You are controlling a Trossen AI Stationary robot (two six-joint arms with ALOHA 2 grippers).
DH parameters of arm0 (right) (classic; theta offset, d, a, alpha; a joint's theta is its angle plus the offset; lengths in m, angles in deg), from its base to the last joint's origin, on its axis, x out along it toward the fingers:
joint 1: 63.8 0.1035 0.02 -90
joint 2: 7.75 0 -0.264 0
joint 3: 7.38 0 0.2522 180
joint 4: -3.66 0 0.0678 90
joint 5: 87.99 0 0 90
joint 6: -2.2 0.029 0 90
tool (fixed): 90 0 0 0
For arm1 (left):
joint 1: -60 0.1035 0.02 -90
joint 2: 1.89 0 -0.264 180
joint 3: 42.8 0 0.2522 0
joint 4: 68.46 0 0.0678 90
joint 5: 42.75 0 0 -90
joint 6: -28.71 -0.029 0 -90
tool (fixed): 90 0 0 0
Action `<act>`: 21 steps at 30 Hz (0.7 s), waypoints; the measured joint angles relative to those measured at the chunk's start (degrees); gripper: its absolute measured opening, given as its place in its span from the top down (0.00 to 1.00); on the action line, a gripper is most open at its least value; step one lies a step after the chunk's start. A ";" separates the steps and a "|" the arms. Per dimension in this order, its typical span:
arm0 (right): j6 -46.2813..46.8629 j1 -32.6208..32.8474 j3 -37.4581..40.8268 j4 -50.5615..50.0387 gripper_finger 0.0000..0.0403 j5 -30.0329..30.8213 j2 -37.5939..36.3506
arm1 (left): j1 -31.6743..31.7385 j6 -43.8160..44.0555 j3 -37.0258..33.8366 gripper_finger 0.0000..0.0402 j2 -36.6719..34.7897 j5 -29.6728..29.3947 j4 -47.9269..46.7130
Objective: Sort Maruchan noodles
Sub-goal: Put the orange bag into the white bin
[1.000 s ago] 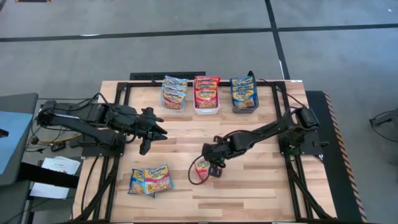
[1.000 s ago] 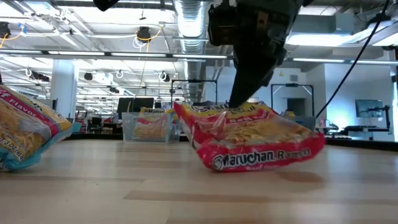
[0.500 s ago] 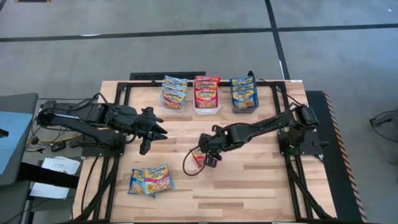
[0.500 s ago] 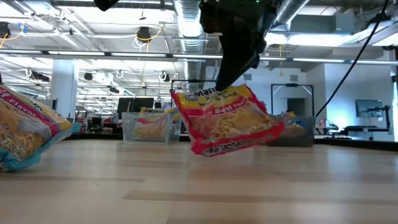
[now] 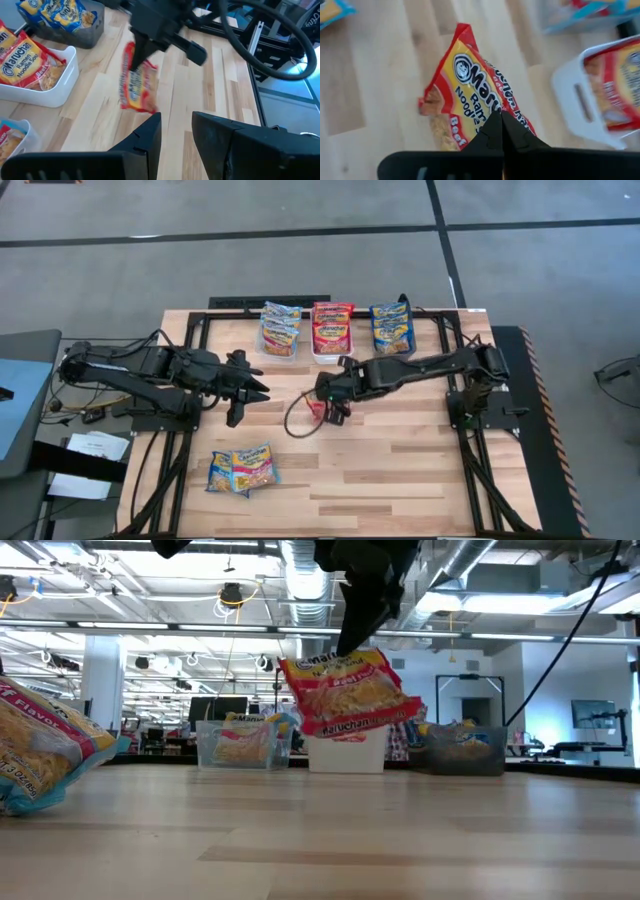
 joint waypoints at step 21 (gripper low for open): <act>-18.26 -20.63 -2.69 2.99 0.99 1.05 -6.44 | 1.91 0.02 0.04 0.76 0.00 -13.28 1.14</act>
